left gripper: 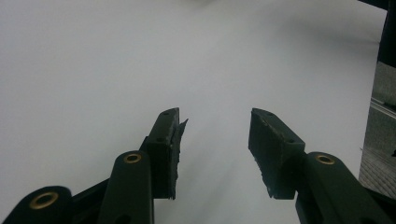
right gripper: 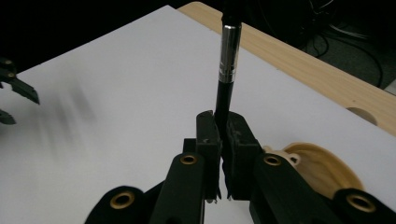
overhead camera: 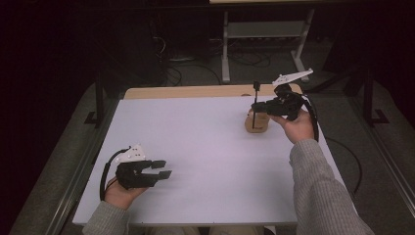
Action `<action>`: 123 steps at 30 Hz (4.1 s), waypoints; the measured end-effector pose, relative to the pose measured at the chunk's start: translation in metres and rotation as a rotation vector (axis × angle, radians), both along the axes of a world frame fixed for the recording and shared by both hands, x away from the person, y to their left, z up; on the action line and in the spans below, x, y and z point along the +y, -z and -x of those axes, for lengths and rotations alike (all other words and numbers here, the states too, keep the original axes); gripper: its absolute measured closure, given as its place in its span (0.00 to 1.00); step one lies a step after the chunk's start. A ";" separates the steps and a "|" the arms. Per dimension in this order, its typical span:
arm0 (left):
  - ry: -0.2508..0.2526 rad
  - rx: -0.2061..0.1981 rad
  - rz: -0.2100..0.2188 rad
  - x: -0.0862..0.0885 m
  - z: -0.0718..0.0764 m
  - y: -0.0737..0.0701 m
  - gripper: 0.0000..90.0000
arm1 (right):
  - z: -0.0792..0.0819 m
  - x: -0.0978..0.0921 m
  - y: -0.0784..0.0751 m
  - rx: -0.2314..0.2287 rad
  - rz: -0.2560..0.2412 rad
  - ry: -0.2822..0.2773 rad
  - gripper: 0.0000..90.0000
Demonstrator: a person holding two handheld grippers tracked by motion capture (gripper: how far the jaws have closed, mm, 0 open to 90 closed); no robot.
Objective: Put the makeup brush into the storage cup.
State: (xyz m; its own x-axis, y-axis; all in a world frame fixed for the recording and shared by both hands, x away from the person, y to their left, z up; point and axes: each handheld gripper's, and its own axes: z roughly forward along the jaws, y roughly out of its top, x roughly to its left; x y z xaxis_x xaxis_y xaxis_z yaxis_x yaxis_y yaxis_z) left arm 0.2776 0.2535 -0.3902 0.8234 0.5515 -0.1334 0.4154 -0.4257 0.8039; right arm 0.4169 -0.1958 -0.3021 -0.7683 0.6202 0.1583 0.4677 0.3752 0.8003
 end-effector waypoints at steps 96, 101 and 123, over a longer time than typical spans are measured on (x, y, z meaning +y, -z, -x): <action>-0.031 -0.023 -0.014 0.003 -0.005 0.005 0.35 | -0.060 -0.028 0.019 0.031 -0.006 0.278 0.94; -0.035 -0.023 -0.007 0.003 -0.004 0.005 0.35 | -0.059 -0.029 0.024 0.027 -0.013 0.284 0.94; -0.029 -0.020 -0.004 0.002 -0.006 0.005 0.34 | -0.057 -0.028 0.041 0.047 -0.013 0.287 0.94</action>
State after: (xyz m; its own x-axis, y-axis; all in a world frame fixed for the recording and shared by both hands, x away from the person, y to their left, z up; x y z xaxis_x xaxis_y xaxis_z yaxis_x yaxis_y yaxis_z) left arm 0.2832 0.2557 -0.3957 0.8095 0.5757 -0.1151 0.4117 -0.4167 0.8105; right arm 0.4738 -0.2238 -0.3432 -0.5534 0.8088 0.1993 0.5902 0.2119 0.7790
